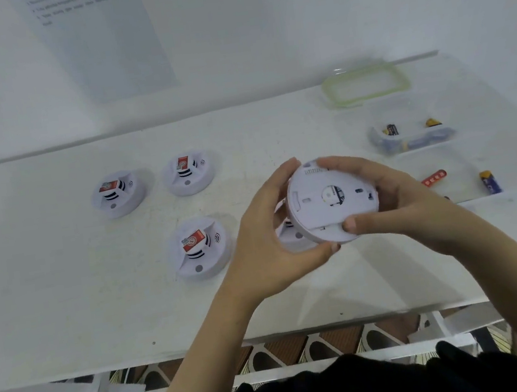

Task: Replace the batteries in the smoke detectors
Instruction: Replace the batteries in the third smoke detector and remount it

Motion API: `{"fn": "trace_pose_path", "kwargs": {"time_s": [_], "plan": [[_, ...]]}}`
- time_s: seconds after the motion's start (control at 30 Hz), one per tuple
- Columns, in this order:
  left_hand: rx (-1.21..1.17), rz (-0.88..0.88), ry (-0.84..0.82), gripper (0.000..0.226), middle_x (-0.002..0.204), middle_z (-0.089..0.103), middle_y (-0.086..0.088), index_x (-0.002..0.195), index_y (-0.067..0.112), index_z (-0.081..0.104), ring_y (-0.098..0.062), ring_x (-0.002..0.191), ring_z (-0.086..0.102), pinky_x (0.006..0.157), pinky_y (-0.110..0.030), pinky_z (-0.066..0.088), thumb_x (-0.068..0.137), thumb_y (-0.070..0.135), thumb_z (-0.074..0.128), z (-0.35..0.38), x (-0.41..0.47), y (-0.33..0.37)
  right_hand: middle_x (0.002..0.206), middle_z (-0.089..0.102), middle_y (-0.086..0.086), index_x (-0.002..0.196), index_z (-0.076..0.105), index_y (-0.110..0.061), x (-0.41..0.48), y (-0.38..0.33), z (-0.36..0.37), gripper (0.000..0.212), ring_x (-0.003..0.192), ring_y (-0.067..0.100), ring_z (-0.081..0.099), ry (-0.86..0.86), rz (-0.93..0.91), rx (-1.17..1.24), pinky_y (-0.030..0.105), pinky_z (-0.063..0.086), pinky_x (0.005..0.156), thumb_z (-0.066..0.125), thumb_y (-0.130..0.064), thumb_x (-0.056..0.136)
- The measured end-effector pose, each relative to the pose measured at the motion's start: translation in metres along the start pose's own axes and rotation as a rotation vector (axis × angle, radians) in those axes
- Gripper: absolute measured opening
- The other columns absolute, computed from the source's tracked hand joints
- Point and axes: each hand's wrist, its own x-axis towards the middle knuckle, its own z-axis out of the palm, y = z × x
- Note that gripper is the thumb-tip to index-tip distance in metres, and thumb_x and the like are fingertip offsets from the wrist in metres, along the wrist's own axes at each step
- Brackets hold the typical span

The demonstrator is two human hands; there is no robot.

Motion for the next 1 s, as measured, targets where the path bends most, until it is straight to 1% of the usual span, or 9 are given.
{"fn": "trace_pose_path", "kwargs": {"time_s": [0.1, 0.17, 0.23, 0.4, 0.53, 0.67, 0.77, 0.87, 1.0], "plan": [[0.047, -0.049, 0.017, 0.109, 0.138, 0.047, 0.015, 0.141, 0.036, 0.032, -0.002, 0.127, 0.046, 0.097, -0.026, 0.048, 0.051, 0.024, 0.092, 0.016, -0.002, 0.004, 0.128, 0.056, -0.010, 0.127, 0.054, -0.022, -0.004, -0.004, -0.005, 0.062, 0.118, 0.015, 0.056, -0.029, -0.003, -0.049, 0.031, 0.055, 0.082, 0.073, -0.007, 0.070], [0.043, -0.057, 0.031, 0.107, 0.124, 0.052, 0.030, 0.125, 0.060, 0.037, 0.008, 0.117, 0.049, 0.090, -0.021, 0.050, 0.046, 0.018, 0.095, 0.023, -0.001, 0.007, 0.129, 0.056, -0.011, 0.125, 0.056, -0.022, -0.005, -0.003, -0.007, 0.061, 0.119, 0.013, 0.055, -0.033, 0.003, -0.097, 0.034, 0.055, 0.085, 0.075, -0.009, 0.068], [0.083, -0.048, 0.040, 0.100, 0.107, 0.057, 0.035, 0.108, 0.068, 0.045, 0.011, 0.100, 0.054, 0.080, -0.018, 0.053, 0.048, 0.005, 0.094, 0.027, -0.001, 0.007, 0.125, 0.058, -0.012, 0.122, 0.059, -0.024, -0.007, -0.001, -0.013, 0.060, 0.116, 0.012, 0.056, -0.040, 0.030, -0.134, 0.036, 0.055, 0.087, 0.078, -0.011, 0.066], [0.051, -0.070, 0.090, 0.090, 0.111, 0.064, 0.013, 0.121, 0.039, 0.055, -0.009, 0.108, 0.060, 0.082, -0.026, 0.056, 0.046, 0.009, 0.094, 0.037, -0.007, 0.005, 0.118, 0.060, -0.015, 0.117, 0.063, -0.027, -0.009, 0.003, -0.025, 0.060, 0.110, 0.013, 0.058, -0.097, 0.074, -0.166, 0.038, 0.055, 0.086, 0.080, -0.011, 0.062], [0.034, -0.072, 0.083, 0.092, 0.114, 0.064, 0.006, 0.128, 0.021, 0.056, -0.014, 0.110, 0.060, 0.084, -0.026, 0.055, 0.046, 0.003, 0.094, 0.041, -0.010, 0.006, 0.119, 0.061, -0.010, 0.119, 0.063, -0.025, -0.007, 0.001, -0.036, 0.060, 0.110, 0.014, 0.059, -0.187, 0.080, -0.139, 0.034, 0.055, 0.085, 0.079, -0.005, 0.065], [0.073, -0.078, 0.075, 0.099, 0.118, 0.063, 0.002, 0.133, 0.017, 0.052, -0.015, 0.113, 0.059, 0.088, -0.027, 0.053, 0.044, 0.016, 0.095, 0.045, -0.012, 0.004, 0.122, 0.060, -0.005, 0.124, 0.058, -0.021, -0.007, 0.000, -0.045, 0.062, 0.111, 0.015, 0.059, -0.302, 0.108, -0.143, 0.033, 0.054, 0.086, 0.077, 0.000, 0.069], [0.070, -0.098, 0.106, 0.098, 0.119, 0.063, 0.005, 0.133, 0.017, 0.052, -0.009, 0.114, 0.059, 0.088, -0.021, 0.051, 0.045, 0.017, 0.094, 0.049, -0.014, 0.006, 0.123, 0.053, -0.021, 0.124, 0.055, -0.038, -0.005, -0.001, -0.049, 0.065, 0.113, 0.003, 0.054, -0.315, 0.069, -0.343, 0.025, 0.053, 0.085, 0.083, -0.019, 0.068], [0.113, -0.075, 0.117, 0.097, 0.122, 0.062, 0.004, 0.135, 0.014, 0.050, -0.015, 0.116, 0.058, 0.091, -0.027, 0.051, 0.048, 0.022, 0.094, 0.048, -0.016, 0.004, 0.133, 0.041, -0.026, 0.122, 0.050, -0.054, -0.004, -0.001, -0.050, 0.071, 0.118, -0.010, 0.042, -0.206, -0.043, -0.586, 0.010, 0.046, 0.086, 0.084, -0.036, 0.062], [0.207, -0.084, 0.111, 0.099, 0.129, 0.058, 0.006, 0.136, 0.016, 0.048, -0.012, 0.121, 0.054, 0.096, -0.029, 0.049, 0.050, 0.026, 0.095, 0.046, -0.020, 0.005, 0.141, 0.034, -0.014, 0.122, 0.056, -0.042, -0.004, 0.003, -0.051, 0.061, 0.127, -0.005, 0.036, -0.186, -0.225, -0.760, 0.012, 0.037, 0.096, 0.082, -0.036, 0.067]]}}
